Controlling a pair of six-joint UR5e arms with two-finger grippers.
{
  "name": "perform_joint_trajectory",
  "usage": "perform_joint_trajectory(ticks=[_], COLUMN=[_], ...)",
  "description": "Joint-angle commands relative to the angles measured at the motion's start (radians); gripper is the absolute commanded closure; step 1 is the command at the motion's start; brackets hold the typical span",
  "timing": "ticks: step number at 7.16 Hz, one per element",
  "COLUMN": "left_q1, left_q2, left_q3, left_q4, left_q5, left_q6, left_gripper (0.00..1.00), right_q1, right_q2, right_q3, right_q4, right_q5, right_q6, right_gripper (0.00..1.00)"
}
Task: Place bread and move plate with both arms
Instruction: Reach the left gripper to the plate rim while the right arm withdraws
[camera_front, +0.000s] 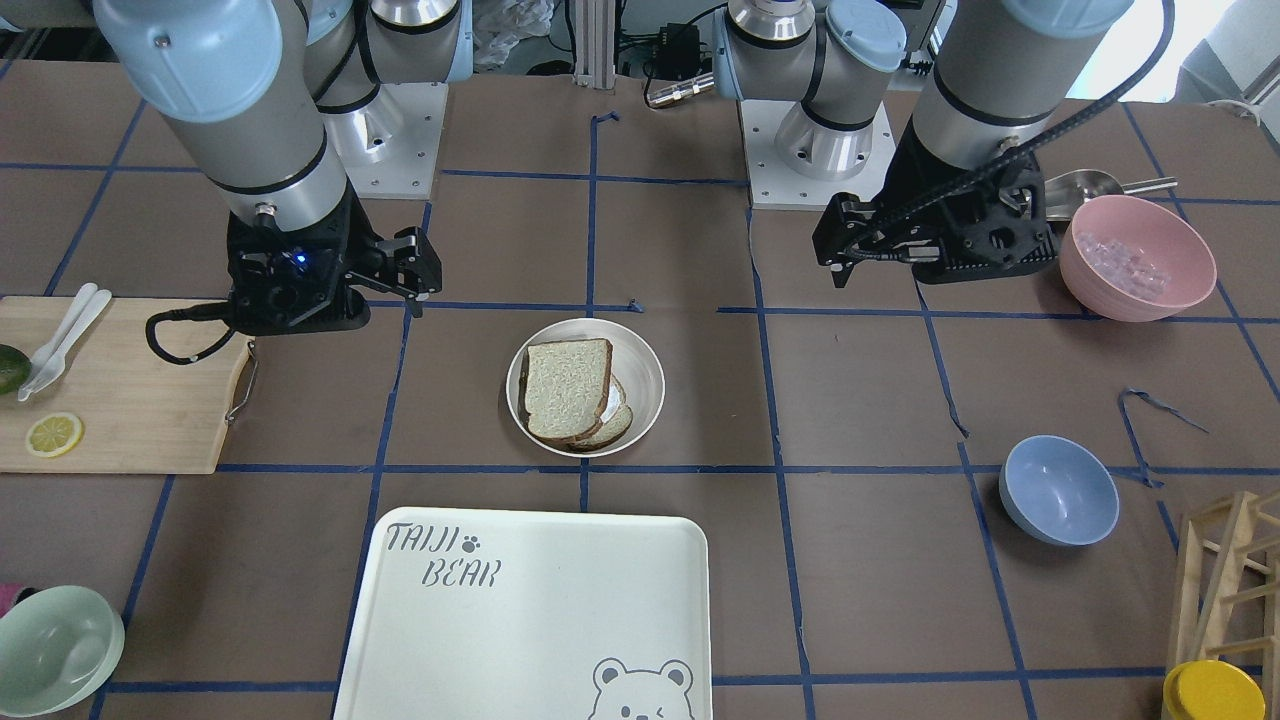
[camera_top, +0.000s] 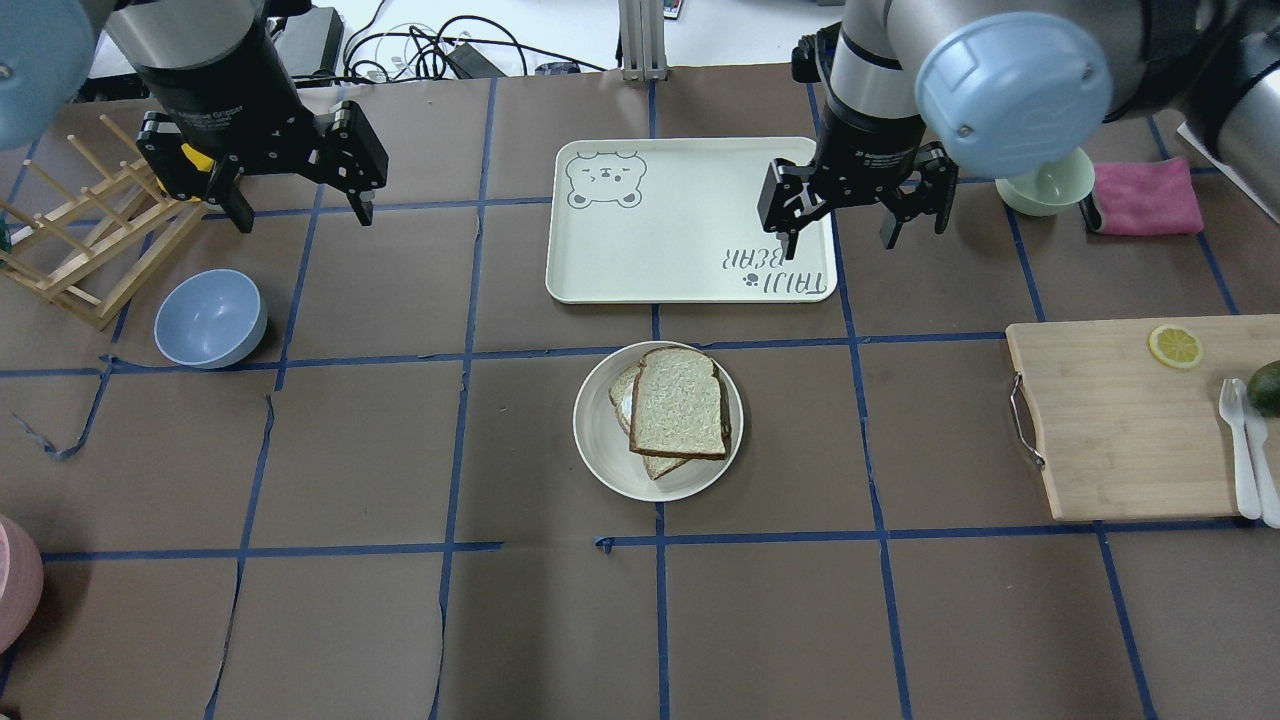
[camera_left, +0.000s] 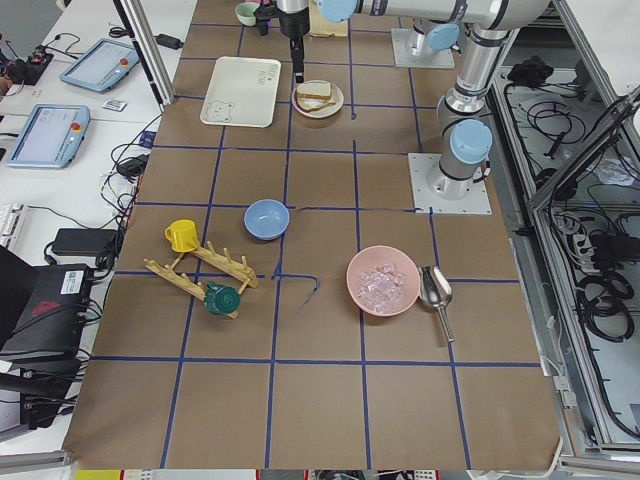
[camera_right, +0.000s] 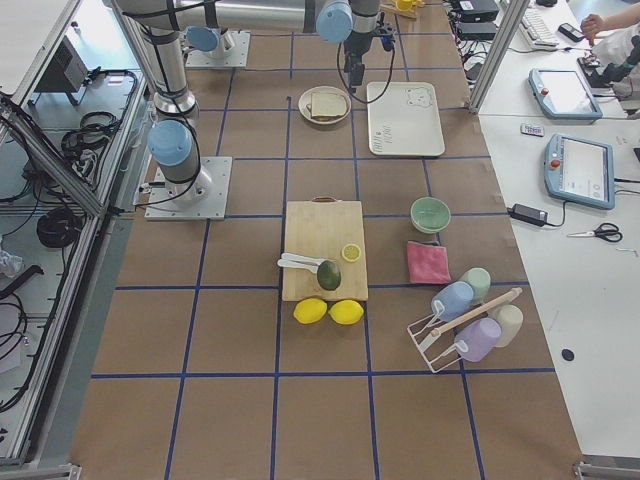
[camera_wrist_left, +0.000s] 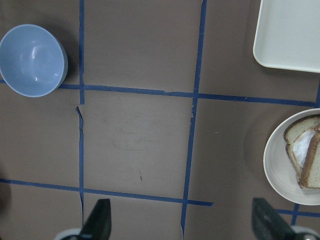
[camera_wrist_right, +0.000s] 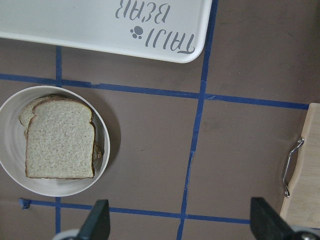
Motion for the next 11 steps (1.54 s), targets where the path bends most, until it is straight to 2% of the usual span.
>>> perform_joint_trajectory(ticks=[1,3,5,6,8,11], left_q1=[-0.010,-0.071,-0.083,-0.093,-0.103,-0.169], left_q2=[-0.006,-0.024,-0.038,-0.033,-0.047,-0.099], left_q3=[-0.157,-0.260,-0.410,-0.458,-0.480,-0.507], left_q4=[0.127,0.264,0.486,0.539,0.577,0.646], left_q5=[-0.112,-0.114,-0.122,-0.123,-0.180,-0.186], left_q6=[-0.025,-0.086,-0.157,-0.166,-0.169,-0.189], left_gripper=[0.00,0.00,0.00,0.00,0.00,0.02], right_q1=[-0.008,-0.009,-0.031,-0.049,-0.061,-0.062], right_q2=[-0.047,-0.051,-0.054,-0.056,-0.056,-0.106], right_q3=[0.003,0.010,0.010,0.010,-0.004,0.003], right_q4=[0.005,-0.001,0.003,0.008,-0.002,-0.002], right_q5=[-0.026,-0.017,-0.018,-0.009,-0.005,-0.006], right_q6=[-0.017,-0.014,-0.016,-0.022,-0.013,-0.010], right_gripper=[0.00,0.00,0.00,0.00,0.00,0.00])
